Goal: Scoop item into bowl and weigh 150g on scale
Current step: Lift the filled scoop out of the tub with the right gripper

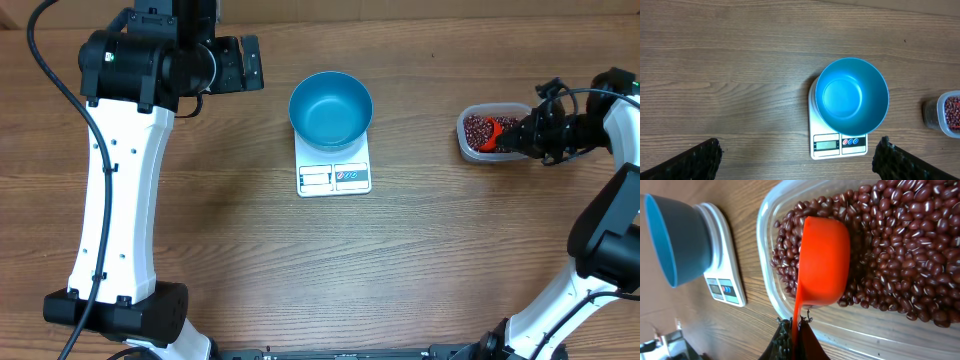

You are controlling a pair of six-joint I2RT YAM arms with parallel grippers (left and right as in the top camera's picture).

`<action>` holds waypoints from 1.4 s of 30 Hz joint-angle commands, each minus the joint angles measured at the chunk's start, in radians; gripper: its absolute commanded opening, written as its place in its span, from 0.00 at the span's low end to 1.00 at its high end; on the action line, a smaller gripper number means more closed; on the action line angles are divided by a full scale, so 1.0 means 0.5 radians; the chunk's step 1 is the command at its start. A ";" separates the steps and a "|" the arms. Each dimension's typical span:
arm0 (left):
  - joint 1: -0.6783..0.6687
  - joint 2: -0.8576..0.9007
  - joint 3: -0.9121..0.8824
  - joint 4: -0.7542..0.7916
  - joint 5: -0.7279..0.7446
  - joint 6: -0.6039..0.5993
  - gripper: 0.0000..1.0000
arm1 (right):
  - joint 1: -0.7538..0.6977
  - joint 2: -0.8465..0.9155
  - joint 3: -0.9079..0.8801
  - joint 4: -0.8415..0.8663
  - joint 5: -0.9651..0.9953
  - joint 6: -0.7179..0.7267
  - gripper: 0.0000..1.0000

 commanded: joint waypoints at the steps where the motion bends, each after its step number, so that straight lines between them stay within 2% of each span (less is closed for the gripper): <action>1: 0.000 -0.027 0.014 0.002 0.021 0.024 1.00 | -0.050 0.014 -0.011 -0.006 -0.157 -0.014 0.04; 14: 0.000 -0.027 0.014 0.002 0.021 0.024 1.00 | -0.218 0.014 -0.011 -0.066 -0.291 -0.024 0.04; 23: 0.000 -0.027 0.014 0.002 0.021 0.024 1.00 | -0.290 0.014 -0.010 -0.197 -0.496 -0.184 0.04; 29: 0.000 -0.027 0.014 0.002 0.021 0.024 0.99 | -0.309 0.014 -0.006 -0.225 -0.567 -0.194 0.04; 42: 0.000 -0.027 0.014 0.002 0.021 0.024 0.99 | -0.285 0.013 0.005 -0.462 -0.768 -0.400 0.04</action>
